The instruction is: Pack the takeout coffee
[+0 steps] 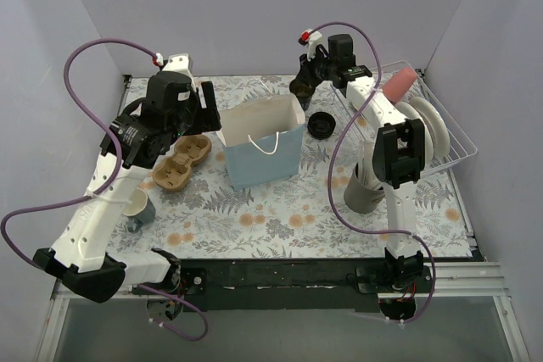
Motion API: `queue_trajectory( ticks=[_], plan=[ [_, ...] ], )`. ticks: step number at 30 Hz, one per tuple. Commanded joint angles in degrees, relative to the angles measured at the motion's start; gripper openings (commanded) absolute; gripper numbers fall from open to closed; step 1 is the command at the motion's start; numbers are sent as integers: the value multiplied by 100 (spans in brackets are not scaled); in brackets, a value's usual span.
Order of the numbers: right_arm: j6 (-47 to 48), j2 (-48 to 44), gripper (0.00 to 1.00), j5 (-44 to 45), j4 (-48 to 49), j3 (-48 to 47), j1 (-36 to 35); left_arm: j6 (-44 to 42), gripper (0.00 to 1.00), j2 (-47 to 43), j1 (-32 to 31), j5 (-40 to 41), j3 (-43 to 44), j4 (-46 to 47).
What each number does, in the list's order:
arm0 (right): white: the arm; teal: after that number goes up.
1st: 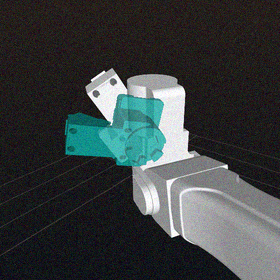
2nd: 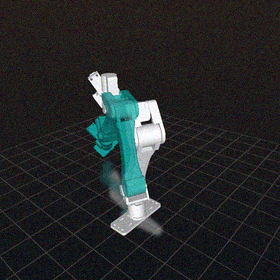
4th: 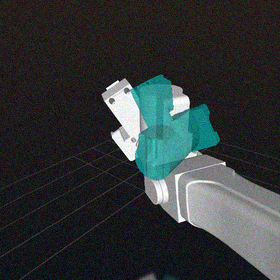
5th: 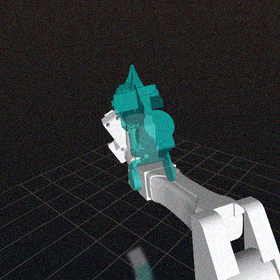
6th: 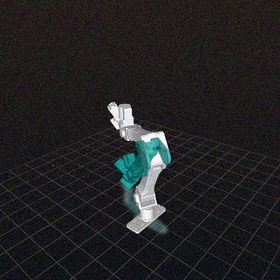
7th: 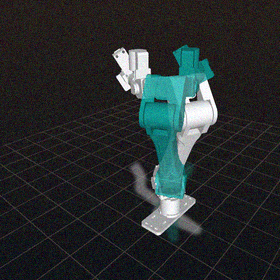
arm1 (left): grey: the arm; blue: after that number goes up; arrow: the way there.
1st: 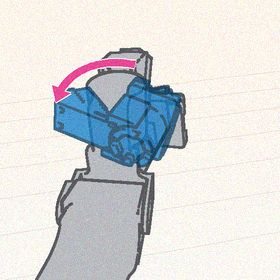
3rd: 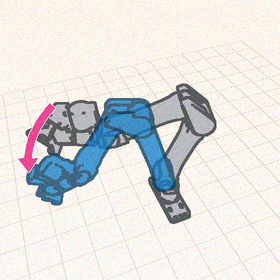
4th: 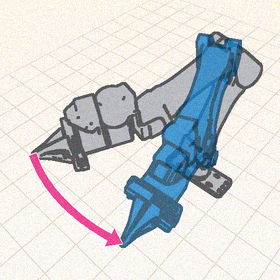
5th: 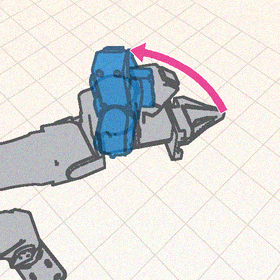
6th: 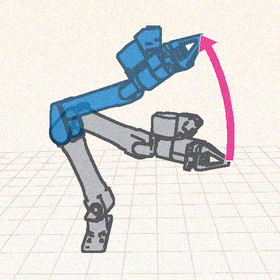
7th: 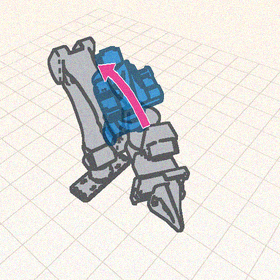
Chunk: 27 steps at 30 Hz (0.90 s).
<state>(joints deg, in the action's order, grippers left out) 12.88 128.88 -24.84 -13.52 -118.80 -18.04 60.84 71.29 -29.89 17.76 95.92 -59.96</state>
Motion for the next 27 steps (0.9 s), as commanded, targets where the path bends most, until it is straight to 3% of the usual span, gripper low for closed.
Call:
queue_trajectory(
  ticks=[1,7,11,16,20,24,27],
  plan=[
    [162,-126,18,216,95,-29,-24,-72,70,-194,-17,149,-73,29],
    [-267,-284,22,392,-89,-397,-24,-116,71,-185,-17,149,-100,134],
    [-1146,-1118,32,1118,-265,-214,-24,-177,73,-150,-17,175,41,318],
    [-2130,-2329,42,2095,-1800,120,-50,-221,79,-264,-17,-35,-151,617],
    [-2404,-3104,48,2807,-3373,173,-59,-274,97,-492,-17,-229,-451,1047],
    [-2623,-3781,51,2976,-5129,348,-68,-353,98,-712,-17,-378,-627,1268],
    [-2957,-4536,52,2845,-5634,1050,-77,-450,98,-853,-17,-545,-810,1338]
  ],
)
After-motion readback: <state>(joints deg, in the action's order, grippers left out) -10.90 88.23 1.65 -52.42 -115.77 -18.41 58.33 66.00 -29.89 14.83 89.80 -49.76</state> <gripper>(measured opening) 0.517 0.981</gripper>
